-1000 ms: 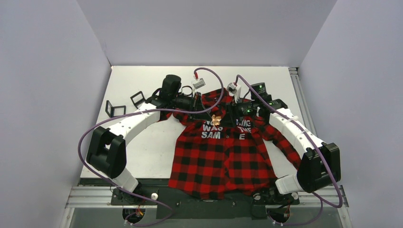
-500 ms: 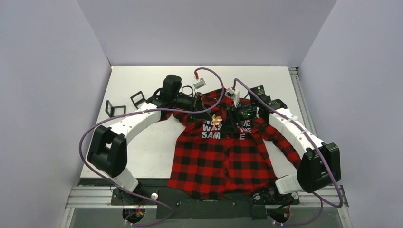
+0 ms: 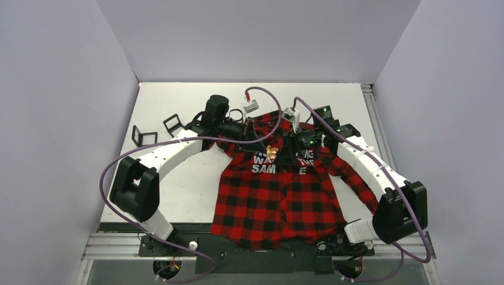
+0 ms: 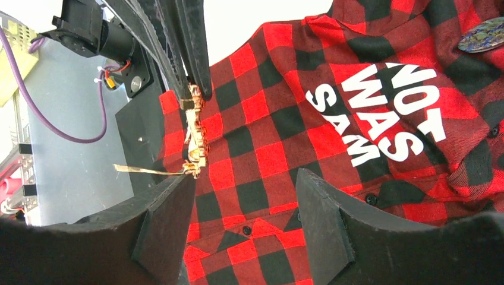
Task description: Remove the brooch from the garment
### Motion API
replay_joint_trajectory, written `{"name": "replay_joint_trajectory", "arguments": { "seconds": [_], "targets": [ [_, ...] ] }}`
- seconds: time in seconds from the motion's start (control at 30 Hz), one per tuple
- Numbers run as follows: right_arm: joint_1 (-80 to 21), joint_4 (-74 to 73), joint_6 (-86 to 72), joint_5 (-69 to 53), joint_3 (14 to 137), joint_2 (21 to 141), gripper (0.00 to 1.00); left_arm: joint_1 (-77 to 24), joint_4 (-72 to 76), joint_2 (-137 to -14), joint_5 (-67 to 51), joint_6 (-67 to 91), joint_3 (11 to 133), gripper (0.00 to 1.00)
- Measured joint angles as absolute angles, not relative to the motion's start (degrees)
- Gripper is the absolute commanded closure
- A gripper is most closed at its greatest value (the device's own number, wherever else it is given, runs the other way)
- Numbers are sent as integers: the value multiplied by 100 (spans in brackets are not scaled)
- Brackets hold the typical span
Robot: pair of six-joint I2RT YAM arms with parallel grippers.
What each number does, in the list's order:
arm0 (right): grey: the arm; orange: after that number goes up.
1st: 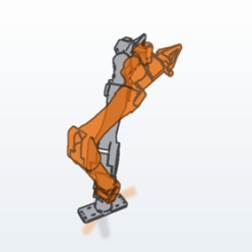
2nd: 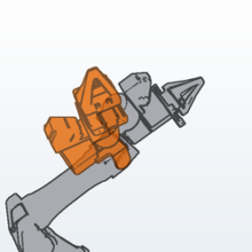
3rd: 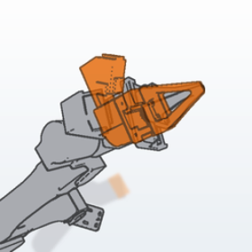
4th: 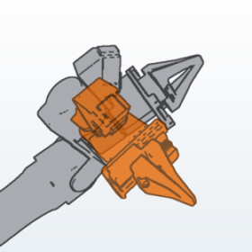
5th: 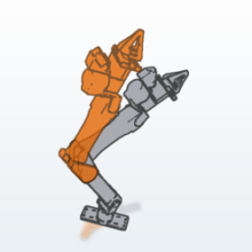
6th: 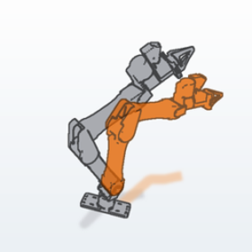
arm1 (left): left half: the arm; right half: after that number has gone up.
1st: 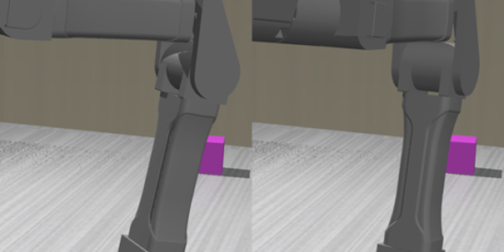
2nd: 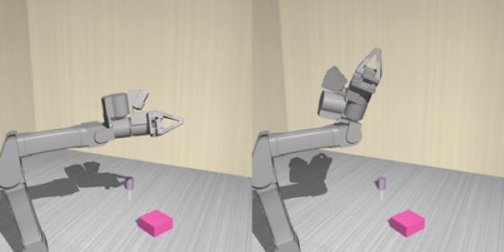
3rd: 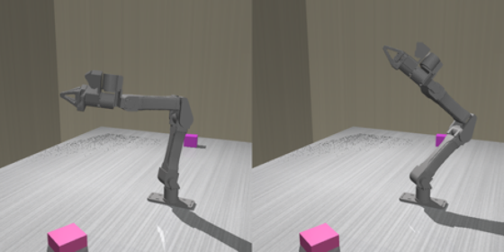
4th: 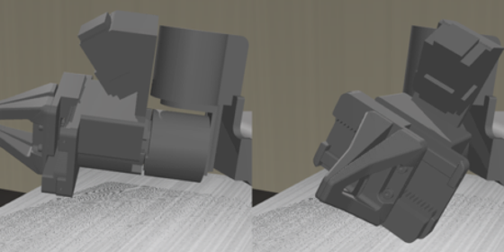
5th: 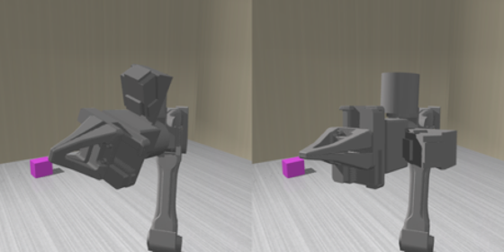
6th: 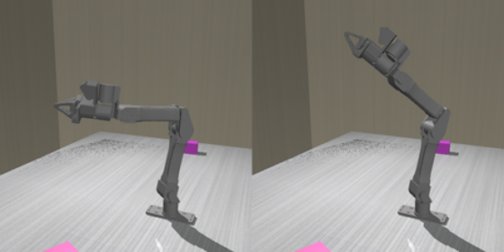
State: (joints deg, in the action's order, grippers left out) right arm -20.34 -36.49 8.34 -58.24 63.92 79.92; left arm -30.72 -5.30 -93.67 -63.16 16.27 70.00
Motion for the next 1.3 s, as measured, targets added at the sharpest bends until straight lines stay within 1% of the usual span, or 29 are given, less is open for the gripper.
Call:
{"name": "replay_joint_trajectory", "arguments": {
  "seconds": [0.1, 0.27, 0.4, 1.1, 1.3],
  "targets": [
    [-2034, -3553, 733, -5854, 6401, 7992, 43, -3098, -532, -9369, -6302, 1603, 7000, 100],
    [-2034, -3509, 631, -5898, 6418, 7992, 49, -3105, -532, -9369, -6278, 1575, 7000, 100],
    [-2034, -3459, 543, -5953, 6429, 7992, 52, -3109, -537, -9369, -6259, 1520, 7000, 100],
    [-2034, -3048, 73, -6095, 6429, 8016, 55, -3144, -628, -9369, -6173, 1378, 7000, 100],
    [-2034, -3055, 67, -6119, 6438, 8060, 58, -3166, -676, -9369, -6149, 1306, 7000, 100]
  ]
}}
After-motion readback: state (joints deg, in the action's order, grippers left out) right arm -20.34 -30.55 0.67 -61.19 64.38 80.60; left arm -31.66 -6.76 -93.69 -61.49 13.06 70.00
